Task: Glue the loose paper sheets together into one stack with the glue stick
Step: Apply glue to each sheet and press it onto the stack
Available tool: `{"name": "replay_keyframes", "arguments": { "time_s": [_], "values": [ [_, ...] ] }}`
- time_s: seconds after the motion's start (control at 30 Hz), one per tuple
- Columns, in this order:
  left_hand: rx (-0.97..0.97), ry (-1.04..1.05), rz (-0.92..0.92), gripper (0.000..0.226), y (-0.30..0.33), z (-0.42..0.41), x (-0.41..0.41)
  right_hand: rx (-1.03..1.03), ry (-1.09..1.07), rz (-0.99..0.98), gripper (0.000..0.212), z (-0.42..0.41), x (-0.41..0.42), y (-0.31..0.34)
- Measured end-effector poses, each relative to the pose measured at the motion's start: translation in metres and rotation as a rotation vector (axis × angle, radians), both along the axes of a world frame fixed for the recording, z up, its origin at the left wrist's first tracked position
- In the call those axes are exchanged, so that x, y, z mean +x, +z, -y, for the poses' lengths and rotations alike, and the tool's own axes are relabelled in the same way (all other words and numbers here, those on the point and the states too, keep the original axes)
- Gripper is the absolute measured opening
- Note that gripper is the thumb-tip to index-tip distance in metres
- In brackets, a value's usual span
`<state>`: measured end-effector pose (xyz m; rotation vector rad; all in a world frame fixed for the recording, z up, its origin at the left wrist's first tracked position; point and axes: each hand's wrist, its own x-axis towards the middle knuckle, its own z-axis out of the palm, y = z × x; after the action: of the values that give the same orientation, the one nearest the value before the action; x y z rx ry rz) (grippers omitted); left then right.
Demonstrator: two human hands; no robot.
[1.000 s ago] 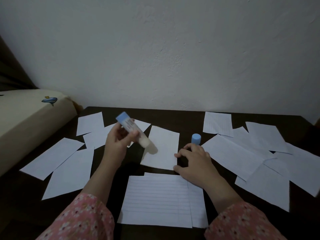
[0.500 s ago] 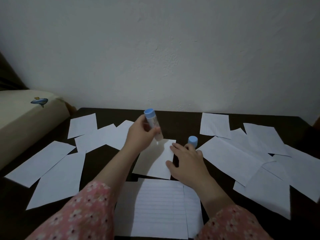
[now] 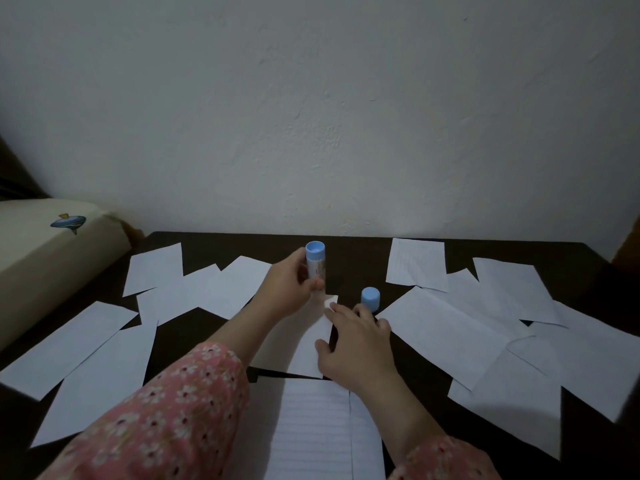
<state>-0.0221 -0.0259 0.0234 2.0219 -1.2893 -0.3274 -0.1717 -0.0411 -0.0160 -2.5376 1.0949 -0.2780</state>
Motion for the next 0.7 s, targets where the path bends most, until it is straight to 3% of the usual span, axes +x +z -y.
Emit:
{"name": "replay_keyframes", "arguments": {
  "time_s": [0.53,0.63,0.7],
  "values": [
    [0.086,0.109,0.032,0.055,0.004,-0.025,0.039,0.039,-0.022,-0.037,0.06,-0.002,0.0,0.004],
    [-0.037,0.162,-0.059,0.061,-0.001,-0.031,0.042,0.038,-0.022,-0.041,0.06,-0.001,0.0,0.003],
    [-0.263,0.243,-0.267,0.078,-0.002,-0.041,0.044,0.039,-0.021,-0.053,0.06,0.0,0.001,0.005]
  ]
}}
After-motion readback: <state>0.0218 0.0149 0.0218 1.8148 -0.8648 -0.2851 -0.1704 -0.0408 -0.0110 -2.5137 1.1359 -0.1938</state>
